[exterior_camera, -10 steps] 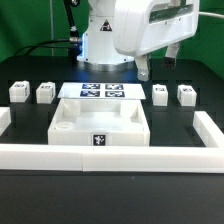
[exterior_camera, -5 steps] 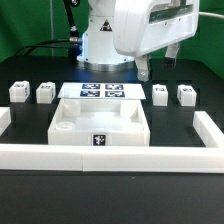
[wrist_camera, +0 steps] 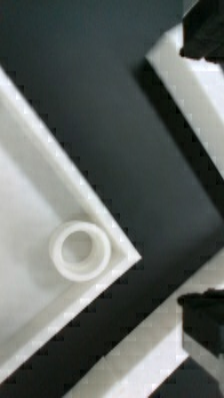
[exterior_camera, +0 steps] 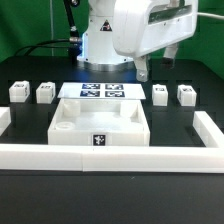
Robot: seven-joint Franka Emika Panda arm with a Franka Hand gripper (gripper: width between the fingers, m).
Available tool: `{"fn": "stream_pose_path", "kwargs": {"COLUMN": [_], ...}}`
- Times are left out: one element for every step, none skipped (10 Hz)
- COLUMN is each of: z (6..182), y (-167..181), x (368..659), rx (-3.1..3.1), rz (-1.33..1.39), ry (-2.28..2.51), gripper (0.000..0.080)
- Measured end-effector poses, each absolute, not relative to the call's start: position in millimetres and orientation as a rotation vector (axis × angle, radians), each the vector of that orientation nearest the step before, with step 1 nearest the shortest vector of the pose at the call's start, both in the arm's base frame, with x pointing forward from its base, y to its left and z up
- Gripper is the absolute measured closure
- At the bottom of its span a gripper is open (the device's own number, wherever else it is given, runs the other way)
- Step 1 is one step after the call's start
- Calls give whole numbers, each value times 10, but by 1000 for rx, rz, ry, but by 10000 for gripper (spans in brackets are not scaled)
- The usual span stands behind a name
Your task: Assemble square table
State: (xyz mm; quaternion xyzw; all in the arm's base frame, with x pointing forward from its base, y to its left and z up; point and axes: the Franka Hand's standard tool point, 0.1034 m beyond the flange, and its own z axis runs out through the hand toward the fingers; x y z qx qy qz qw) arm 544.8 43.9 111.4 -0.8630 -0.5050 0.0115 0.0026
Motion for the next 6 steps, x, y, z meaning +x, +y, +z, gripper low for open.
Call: {"fn": "stream_pose_path", "kwargs": {"z": [1077, 1029, 968, 937, 945, 939], "y": [273, 151, 37, -24, -9, -23], "x": [5229, 5098, 5034, 5031, 5040, 5036], "rx": [-2655, -2571, -2419, -2365, -2337, -2244], "rz": [41, 25, 20, 27, 27, 34], "ry": [-1673, -1807, -1999, -2057, -2094, -2197], "gripper": [150, 150, 150, 150, 150, 150]}}
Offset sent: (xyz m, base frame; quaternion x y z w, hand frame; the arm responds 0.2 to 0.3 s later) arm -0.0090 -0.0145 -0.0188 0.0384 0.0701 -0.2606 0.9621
